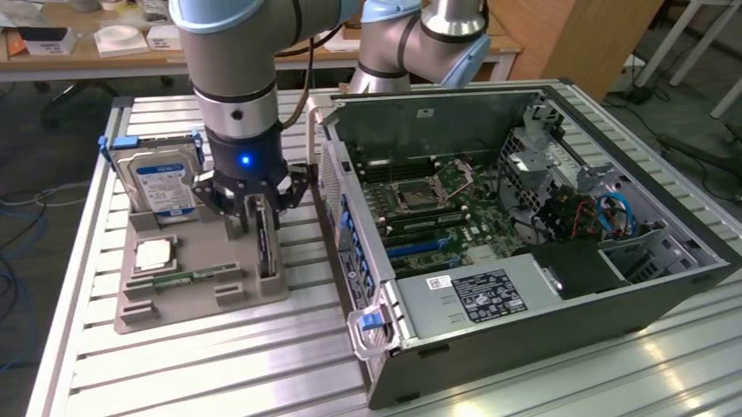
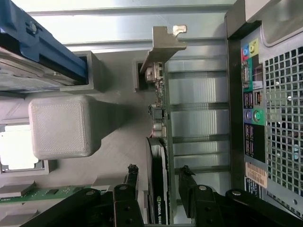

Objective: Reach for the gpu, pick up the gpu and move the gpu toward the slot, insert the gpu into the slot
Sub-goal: 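Pick up the gpu and move the gpu toward the slot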

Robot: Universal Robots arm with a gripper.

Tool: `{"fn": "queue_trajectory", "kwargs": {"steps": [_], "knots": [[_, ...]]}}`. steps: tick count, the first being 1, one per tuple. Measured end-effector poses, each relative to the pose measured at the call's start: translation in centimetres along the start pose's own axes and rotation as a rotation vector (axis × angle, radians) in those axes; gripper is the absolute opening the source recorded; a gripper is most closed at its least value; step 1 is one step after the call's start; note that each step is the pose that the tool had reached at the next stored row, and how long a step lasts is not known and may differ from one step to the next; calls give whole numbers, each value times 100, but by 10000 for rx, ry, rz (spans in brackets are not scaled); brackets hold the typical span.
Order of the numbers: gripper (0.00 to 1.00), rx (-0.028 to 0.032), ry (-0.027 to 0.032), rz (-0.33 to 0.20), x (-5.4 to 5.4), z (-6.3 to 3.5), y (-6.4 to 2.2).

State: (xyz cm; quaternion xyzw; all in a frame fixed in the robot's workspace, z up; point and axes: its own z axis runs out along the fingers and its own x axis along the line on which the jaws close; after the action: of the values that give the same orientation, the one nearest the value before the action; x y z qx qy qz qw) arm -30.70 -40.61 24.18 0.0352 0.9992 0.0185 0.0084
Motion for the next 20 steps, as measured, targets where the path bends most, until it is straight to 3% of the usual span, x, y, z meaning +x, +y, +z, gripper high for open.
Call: {"fn": "queue_trajectory", "kwargs": {"steps": [6, 11, 20], "knots": [[47, -4, 8, -248, 1, 90, -3], [47, -4, 13, -317, 2, 95, -4], [47, -16, 39, -1039, 0, 117, -4]]}}
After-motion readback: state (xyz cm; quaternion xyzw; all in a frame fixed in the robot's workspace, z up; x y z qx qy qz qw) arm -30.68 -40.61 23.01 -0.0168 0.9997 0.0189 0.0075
